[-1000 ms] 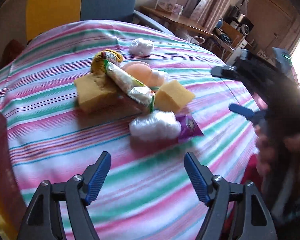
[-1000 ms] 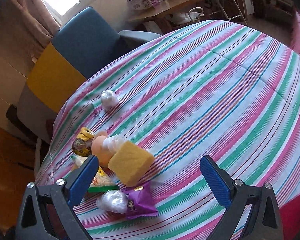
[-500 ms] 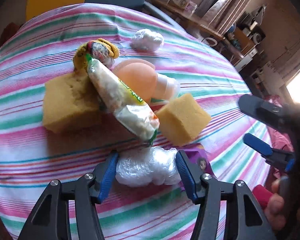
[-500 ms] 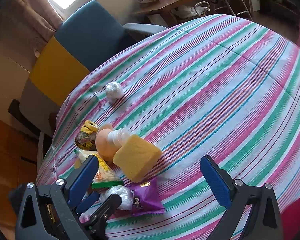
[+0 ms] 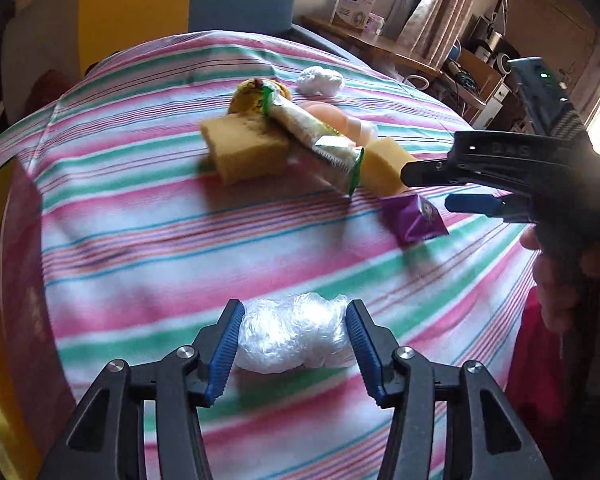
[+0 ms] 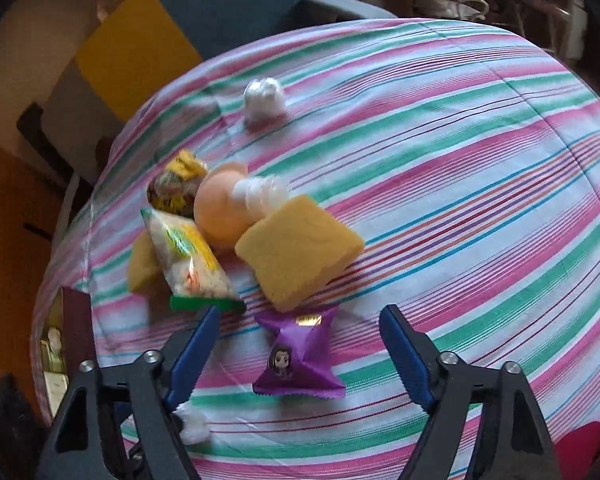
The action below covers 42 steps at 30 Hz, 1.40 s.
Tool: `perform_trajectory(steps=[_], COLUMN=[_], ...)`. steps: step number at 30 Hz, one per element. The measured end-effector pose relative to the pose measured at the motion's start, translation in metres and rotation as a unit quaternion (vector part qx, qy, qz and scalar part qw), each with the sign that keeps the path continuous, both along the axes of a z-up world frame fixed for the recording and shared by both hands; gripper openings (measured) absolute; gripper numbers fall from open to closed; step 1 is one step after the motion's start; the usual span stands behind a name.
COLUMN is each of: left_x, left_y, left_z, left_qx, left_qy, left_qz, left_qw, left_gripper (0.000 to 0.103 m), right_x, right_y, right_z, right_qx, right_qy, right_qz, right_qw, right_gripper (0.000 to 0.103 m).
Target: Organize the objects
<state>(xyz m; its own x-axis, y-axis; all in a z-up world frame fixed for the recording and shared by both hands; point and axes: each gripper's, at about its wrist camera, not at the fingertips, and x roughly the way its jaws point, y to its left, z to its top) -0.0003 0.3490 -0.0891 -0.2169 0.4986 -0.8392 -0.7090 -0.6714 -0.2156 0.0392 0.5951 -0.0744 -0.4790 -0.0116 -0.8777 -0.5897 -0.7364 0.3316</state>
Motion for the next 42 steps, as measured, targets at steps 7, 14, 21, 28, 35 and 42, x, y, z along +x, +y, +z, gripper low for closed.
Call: perform_trajectory(steps=[7, 14, 21, 28, 35, 42], left_x=[0.001, -0.003, 0.004, 0.005, -0.007, -0.017], left_y=[-0.004, -0.004, -0.004, -0.009, -0.017, -0.025], left_z=[-0.002, -0.011, -0.022, -0.023, -0.018, -0.004], left_qx=[0.007, 0.012, -0.001, 0.016, 0.046, 0.072], left_qy=[0.008, -0.008, 0.012, 0.014, -0.040, -0.069], left_qz=[-0.002, 0.000, -0.006, -0.001, 0.010, 0.044], left_qw=[0.9999, 0.9999, 0.9999, 0.9998, 0.9981, 0.9940], left_gripper=[0.054, 0.064, 0.063, 0.061, 0.062, 0.061], right_x=[-0.003, -0.010, -0.012, -0.004, -0.013, -0.014], right_y=[-0.008, -0.015, -0.026, -0.020, -0.031, -0.034], right_z=[-0.011, -0.018, -0.028, -0.030, -0.030, -0.029], right_qx=[0.007, 0.017, 0.103, 0.076, 0.096, 0.103], right_qy=[-0.024, -0.038, -0.097, -0.084, -0.086, -0.091], right_qz=[0.021, 0.038, 0.042, 0.040, 0.066, 0.075], right_qw=[0.999, 0.998, 0.989, 0.993, 0.989, 0.988], right_gripper=[0.072, 0.072, 0.035, 0.039, 0.056, 0.058])
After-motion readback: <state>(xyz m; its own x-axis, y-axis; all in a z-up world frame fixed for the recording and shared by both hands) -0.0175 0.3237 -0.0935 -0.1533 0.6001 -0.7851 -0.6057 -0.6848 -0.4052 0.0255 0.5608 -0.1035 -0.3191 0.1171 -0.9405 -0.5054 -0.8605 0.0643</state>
